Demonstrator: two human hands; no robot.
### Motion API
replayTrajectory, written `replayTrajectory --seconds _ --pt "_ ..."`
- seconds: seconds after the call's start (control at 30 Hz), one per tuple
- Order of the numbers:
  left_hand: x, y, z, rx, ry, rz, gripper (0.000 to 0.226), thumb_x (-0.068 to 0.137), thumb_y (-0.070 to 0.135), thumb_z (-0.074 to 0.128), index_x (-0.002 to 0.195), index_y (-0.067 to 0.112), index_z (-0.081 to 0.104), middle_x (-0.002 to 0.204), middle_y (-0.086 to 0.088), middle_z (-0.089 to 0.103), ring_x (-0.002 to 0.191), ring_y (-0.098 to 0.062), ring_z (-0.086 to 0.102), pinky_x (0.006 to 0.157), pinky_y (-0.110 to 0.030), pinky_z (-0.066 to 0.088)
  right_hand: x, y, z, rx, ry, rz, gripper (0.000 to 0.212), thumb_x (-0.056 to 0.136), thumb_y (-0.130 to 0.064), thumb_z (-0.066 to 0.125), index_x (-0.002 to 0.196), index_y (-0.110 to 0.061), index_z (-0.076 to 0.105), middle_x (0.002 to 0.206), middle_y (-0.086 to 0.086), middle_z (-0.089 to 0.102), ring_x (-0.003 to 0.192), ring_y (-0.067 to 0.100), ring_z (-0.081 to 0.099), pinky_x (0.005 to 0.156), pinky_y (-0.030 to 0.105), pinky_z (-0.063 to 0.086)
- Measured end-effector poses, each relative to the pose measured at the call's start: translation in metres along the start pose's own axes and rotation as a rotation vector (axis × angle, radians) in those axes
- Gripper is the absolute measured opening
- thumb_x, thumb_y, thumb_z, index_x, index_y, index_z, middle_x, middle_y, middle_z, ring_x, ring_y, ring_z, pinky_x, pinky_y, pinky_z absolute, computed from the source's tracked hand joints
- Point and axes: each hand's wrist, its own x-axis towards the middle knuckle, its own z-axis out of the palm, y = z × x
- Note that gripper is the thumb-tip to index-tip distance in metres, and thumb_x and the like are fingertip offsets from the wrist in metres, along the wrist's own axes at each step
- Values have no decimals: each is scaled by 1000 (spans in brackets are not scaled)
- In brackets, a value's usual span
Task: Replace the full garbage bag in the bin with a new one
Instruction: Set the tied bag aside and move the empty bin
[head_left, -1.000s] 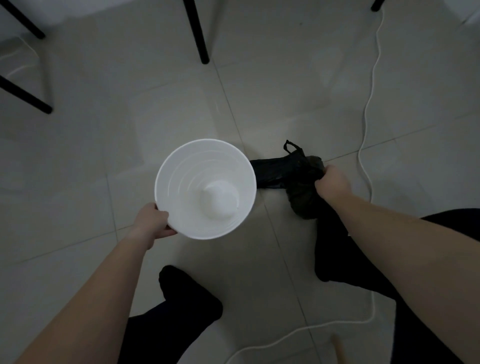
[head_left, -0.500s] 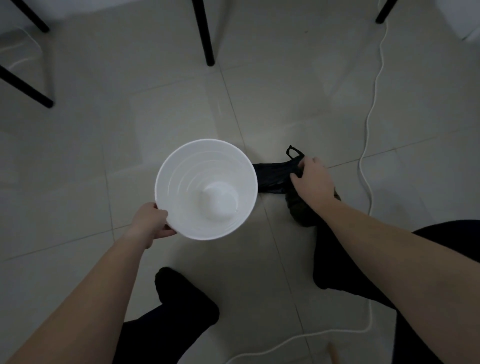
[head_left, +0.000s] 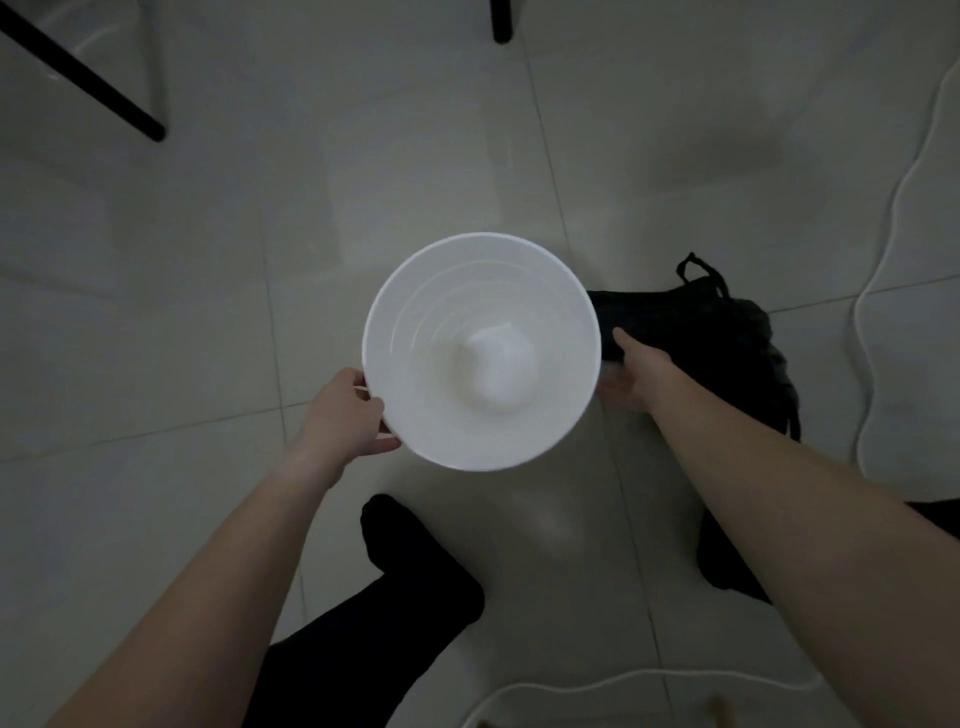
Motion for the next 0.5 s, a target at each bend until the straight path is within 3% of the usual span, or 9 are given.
replayTrajectory --seconds 0.1,0.27,0.4,0.5 --pt "2 -3 -2 -20 -15 -12 19 105 -5 51 110 12 57 113 -14 65 90 -32 73 60 -37 65 14 -7 8 183 -40 105 77 95 -42 71 157 -16 35 156 17 46 125 43 60 97 58 55" --pt "5 -3 -6 -20 -29 -33 21 105 -3 51 121 8 58 114 -13 69 91 -31 75 65 -38 66 37 -12 19 385 -106 262 67 96 -50 66 146 -9 50 142 18 61 124 34 64 91 52 55" --pt "3 -4 -9 -25 -50 -33 21 105 -2 52 119 12 61 115 -12 70 92 -30 76 69 -38 66 43 -12 32 414 -72 183 59 107 -40 50 155 -8 38 157 13 46 139 30 50 80 40 47" --pt "3 -4 -11 -20 -63 -38 21 106 -1 53 118 13 62 117 -12 70 93 -30 77 71 -39 66 60 -10 29 421 -54 74 50 112 -19 39 158 -2 27 165 16 32 149 34 34 94 22 51"
